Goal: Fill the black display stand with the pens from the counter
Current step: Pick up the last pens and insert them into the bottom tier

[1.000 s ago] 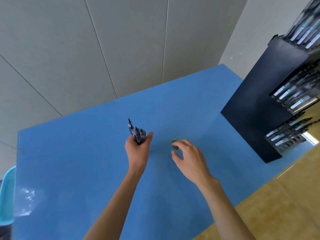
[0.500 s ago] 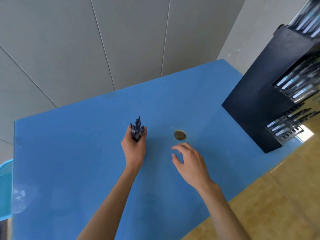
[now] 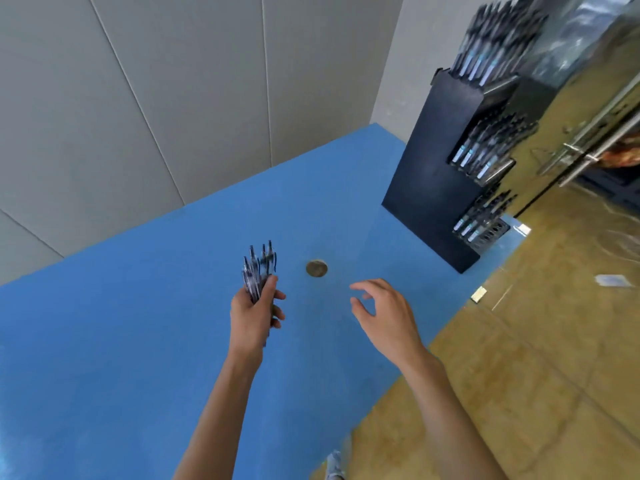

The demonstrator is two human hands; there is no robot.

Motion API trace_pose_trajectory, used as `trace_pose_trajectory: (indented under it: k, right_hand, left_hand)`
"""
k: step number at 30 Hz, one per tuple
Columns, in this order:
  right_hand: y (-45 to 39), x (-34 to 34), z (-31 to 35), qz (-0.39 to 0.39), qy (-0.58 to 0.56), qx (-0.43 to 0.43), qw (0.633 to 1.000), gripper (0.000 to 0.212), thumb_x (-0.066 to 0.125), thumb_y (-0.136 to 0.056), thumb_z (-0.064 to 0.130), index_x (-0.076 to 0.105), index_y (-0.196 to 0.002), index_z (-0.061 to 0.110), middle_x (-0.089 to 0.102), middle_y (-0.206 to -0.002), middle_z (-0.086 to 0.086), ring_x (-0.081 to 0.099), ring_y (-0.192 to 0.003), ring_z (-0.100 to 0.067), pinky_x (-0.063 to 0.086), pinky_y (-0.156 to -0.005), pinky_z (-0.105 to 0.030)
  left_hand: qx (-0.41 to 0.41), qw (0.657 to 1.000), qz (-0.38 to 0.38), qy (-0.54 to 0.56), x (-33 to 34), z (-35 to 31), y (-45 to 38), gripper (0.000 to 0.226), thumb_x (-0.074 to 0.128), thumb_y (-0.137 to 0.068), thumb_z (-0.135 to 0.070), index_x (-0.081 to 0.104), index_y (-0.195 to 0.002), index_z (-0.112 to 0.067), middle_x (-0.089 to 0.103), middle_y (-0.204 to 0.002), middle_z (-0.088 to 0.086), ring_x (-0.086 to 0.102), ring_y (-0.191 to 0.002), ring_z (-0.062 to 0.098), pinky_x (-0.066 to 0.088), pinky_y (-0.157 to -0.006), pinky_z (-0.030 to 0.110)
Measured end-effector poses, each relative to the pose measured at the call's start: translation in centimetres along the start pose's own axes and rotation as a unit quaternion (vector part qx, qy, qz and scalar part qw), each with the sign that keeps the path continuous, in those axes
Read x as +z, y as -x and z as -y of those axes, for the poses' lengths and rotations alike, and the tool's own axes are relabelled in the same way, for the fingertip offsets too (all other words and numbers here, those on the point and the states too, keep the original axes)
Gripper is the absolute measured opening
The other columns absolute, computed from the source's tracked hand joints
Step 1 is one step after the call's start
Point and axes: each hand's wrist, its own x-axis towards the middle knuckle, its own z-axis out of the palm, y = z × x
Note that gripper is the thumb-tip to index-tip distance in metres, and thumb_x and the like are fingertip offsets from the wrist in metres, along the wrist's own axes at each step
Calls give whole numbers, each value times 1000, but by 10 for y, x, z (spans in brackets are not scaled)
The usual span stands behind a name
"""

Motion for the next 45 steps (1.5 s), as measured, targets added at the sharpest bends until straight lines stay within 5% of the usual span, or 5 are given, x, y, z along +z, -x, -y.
trace_pose_trajectory:
  k: [7,11,15,34,45]
  right_hand:
    - [47,-70,-37,-105,-47,67,991,22,63,-96,25,68,-116,28,62,-110,18,61,-101,1,48,-87,-24]
    - [78,-104,-77,-149,-66,99,982,21,64,-94,26,69,-113,31,62,-112,20,64,-102,0,54,-89,-34]
    - [97,-137,-122,-162,-50,124,978,23,63,-92,27,67,-114,34,62,-116,21,64,-105,-3,54,-92,-39]
    - [104,-324,-328,-137,-40,79,987,29,59,-96,31,65,-124,31,60,-122,17,61,-107,-3,50,-88,-23]
    - [3,-373,-394,-87,-34,10,996,28,60,-98,33,65,-125,28,61,-121,15,60,-105,-2,54,-89,-26]
  left_hand:
    - [31,995,97,-3,44,-15,47,25,59,-103,-27,62,-96,-4,61,-68,9,32,-43,16,27,-44,26]
    - [35,988,141,-47,80,-18,71,39,57,-103,-31,62,-85,2,37,-52,7,28,-43,17,23,-43,25]
    - [41,985,165,-39,127,-18,93,36,57,-104,-27,59,-86,4,40,-47,-4,29,-41,15,25,-44,24]
    - [103,987,123,-20,385,-16,191,43,53,-106,-27,56,-88,12,34,-51,-1,29,-49,20,25,-45,26]
    - [139,986,-12,90,463,-20,151,31,52,-106,-18,49,-78,-6,42,-60,6,33,-46,14,26,-46,26]
